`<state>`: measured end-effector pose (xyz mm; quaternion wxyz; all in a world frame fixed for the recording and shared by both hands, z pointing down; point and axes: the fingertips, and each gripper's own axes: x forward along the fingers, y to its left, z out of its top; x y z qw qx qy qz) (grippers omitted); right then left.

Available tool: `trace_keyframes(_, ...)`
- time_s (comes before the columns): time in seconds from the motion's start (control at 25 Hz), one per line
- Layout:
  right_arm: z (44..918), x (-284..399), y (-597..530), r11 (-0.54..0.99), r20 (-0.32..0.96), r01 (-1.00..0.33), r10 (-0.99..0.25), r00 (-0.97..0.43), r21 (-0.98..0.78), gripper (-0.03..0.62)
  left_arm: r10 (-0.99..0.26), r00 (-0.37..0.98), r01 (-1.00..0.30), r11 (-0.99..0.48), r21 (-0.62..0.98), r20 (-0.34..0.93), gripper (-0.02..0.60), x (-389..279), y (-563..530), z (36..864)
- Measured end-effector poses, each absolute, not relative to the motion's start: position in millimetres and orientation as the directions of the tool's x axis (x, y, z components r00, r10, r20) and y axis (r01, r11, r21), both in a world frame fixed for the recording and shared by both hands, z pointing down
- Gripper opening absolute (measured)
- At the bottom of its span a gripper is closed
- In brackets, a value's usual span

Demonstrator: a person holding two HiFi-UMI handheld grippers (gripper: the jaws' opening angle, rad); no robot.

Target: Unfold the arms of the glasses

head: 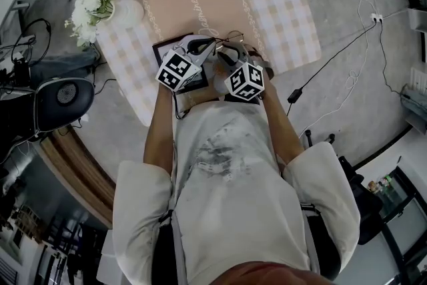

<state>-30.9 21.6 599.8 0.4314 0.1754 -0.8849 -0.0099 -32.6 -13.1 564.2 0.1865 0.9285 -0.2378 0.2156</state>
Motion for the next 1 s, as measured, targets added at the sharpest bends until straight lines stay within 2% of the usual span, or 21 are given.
trace_keyframes(0.48, 611, -47, 39, 0.962, 0.785, -0.189, -0.272, -0.557, 0.199, 0.128, -0.361, 0.797, -0.524, -0.811, 0.258, 0.485, 0.012, -31, -12, 566)
trace_keyframes(1.0, 618, -55, 43, 0.962, 0.794, -0.131, -0.273, -0.544, 0.241, 0.127, -0.36, 0.798, -0.528, -0.803, 0.274, 0.482, 0.012, -31, -12, 568)
